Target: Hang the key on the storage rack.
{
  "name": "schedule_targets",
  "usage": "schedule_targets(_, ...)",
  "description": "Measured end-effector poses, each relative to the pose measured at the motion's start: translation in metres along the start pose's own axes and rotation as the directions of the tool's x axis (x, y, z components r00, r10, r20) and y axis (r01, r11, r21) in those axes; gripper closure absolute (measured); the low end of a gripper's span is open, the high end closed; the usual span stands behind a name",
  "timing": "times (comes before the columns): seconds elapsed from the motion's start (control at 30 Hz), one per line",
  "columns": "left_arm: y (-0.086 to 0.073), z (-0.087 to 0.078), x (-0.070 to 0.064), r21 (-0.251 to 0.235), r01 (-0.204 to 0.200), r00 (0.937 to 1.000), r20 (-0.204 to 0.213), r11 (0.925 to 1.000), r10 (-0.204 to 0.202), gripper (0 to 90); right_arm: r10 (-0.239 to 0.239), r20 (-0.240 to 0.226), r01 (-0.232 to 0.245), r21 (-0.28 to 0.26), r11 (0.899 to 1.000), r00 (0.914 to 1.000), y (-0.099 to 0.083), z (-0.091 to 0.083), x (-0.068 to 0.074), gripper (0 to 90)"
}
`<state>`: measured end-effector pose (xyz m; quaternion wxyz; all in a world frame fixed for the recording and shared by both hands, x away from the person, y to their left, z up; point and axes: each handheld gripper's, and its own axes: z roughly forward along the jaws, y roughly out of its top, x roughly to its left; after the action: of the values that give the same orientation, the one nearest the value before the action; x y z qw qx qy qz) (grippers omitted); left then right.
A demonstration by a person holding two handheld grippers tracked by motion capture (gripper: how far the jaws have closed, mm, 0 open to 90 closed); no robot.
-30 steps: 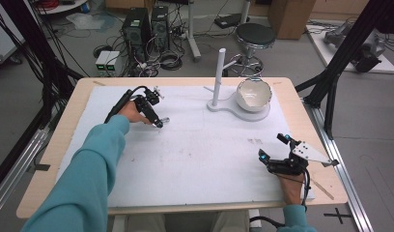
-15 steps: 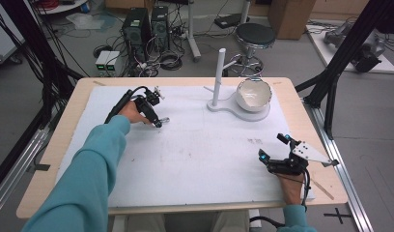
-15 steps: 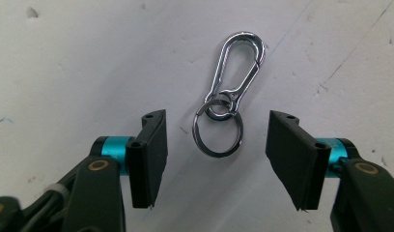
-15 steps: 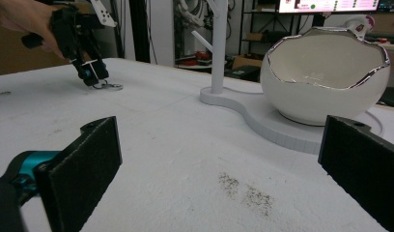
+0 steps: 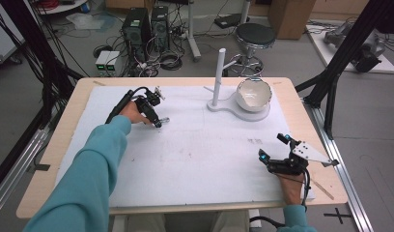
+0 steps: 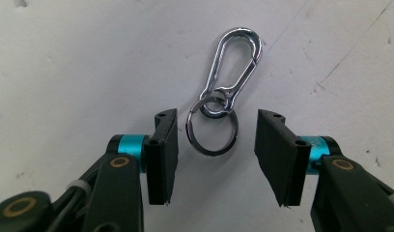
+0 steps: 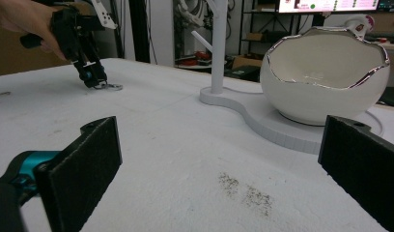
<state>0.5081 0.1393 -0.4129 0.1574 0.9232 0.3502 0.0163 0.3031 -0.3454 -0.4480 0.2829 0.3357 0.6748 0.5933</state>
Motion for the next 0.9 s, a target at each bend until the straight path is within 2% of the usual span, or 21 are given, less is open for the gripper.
schedule_targets(0.27,0.0014,0.0004,-0.0023,0.004,0.01,0.9999,0.005,0.9999,-0.01,56.6,-0.004,0.004,0.004,-0.003,1.0,1.0,0.0,0.0001,-0.0005,0.7)
schedule_targets(0.6,0.0019,-0.0045,-0.0028,0.0,0.028,0.9996,0.006,0.9996,-0.028,68.0,0.003,0.003,-0.003,0.001,1.0,1.0,0.0,0.0,0.0001,0.7)
schedule_targets(0.9,0.0049,-0.0047,-0.0064,-0.002,0.037,0.9993,0.008,0.9993,-0.037,72.6,-0.001,0.003,0.001,0.0,1.0,1.0,0.0,0.0001,0.0001,0.7)
